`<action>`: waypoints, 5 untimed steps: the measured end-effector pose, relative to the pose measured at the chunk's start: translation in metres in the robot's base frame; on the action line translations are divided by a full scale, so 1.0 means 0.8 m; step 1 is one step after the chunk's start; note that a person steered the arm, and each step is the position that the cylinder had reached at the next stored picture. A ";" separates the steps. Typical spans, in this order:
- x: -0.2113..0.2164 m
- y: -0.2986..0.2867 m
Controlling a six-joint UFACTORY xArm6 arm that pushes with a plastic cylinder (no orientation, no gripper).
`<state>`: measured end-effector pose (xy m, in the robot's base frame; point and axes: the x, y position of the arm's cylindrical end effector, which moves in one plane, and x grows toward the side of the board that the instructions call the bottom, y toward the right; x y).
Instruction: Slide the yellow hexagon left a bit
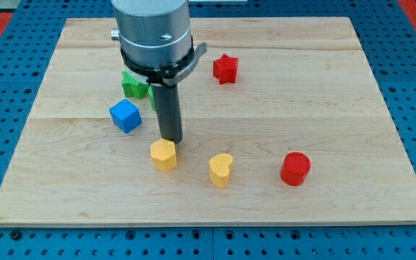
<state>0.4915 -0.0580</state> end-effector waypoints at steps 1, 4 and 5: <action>0.019 0.003; 0.049 0.030; 0.051 -0.002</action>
<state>0.5326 -0.0599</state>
